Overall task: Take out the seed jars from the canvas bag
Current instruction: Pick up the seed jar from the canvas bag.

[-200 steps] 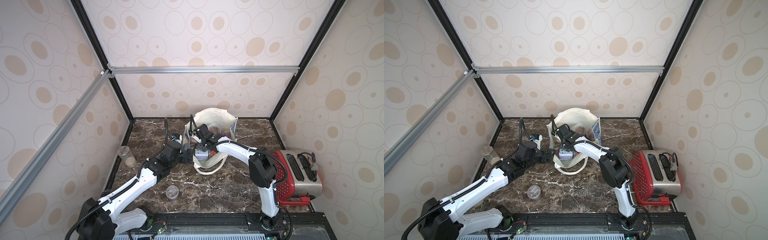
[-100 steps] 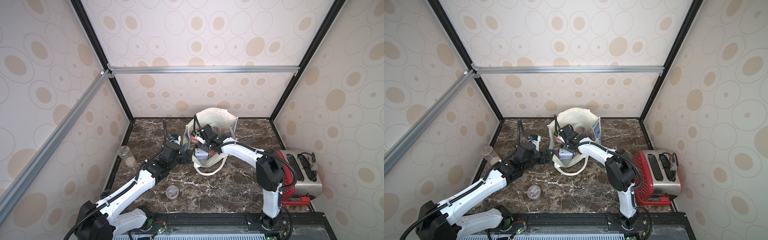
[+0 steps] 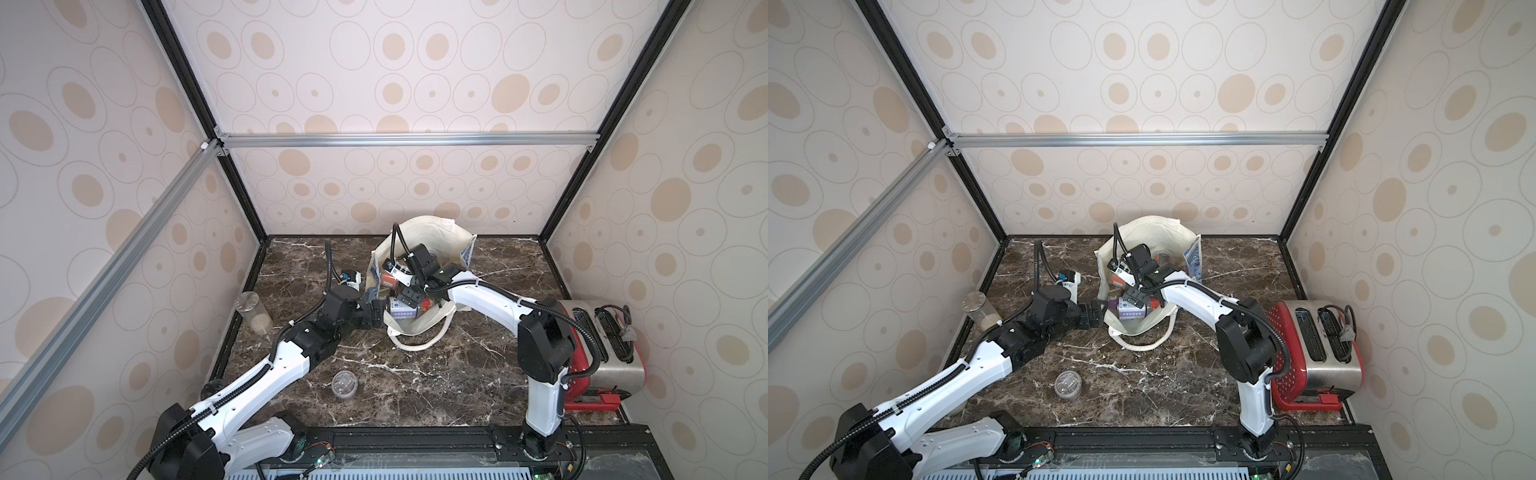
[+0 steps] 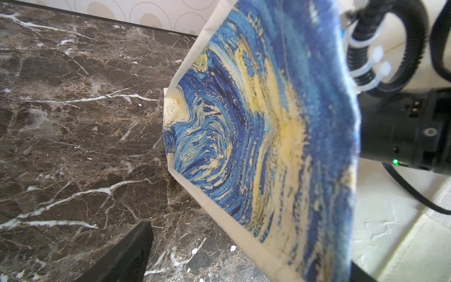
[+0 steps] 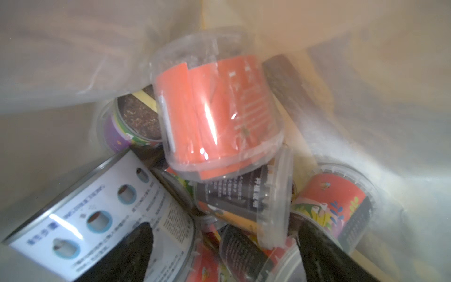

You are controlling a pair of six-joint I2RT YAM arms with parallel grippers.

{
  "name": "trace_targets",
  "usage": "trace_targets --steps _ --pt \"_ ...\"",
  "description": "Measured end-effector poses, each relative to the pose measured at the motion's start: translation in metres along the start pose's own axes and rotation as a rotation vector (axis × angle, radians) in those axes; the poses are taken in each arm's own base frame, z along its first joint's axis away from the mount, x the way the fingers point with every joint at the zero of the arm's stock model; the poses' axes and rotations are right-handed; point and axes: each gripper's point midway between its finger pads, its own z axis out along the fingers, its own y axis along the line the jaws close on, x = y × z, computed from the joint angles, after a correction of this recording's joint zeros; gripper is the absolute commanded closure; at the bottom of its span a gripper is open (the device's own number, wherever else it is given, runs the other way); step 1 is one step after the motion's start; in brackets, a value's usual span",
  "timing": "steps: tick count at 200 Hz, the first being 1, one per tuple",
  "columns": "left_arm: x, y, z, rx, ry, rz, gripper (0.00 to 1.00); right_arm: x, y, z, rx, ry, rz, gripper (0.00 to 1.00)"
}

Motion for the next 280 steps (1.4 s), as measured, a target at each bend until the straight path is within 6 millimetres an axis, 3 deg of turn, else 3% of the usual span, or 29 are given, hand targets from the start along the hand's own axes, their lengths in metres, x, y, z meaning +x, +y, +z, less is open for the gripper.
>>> trace_targets --steps 78,119,153,185,219,280 --pt "0.0 -0.001 0.0 0.003 0.002 0.001 0.07 0.009 -0.015 0.034 0.135 0.085 -0.075 0.09" --pt "0.0 0.0 0.0 0.002 0.0 0.001 0.07 0.009 -0.016 0.038 0.159 0.097 -0.099 0.24" --pt "0.0 0.0 0.0 0.0 -0.002 0.001 0.07 0.009 -0.014 0.038 0.151 0.093 -0.101 0.29" --pt "-0.002 0.0 -0.002 0.0 -0.008 0.0 0.06 0.009 -0.009 0.027 0.116 0.065 -0.099 0.32" --pt "-0.006 -0.001 -0.004 0.005 -0.025 0.011 0.04 0.0 -0.009 0.002 0.09 -0.004 -0.087 0.35" --pt "-0.037 -0.008 -0.012 -0.001 -0.116 0.044 0.02 -0.024 -0.019 -0.035 0.086 -0.123 -0.062 0.35"
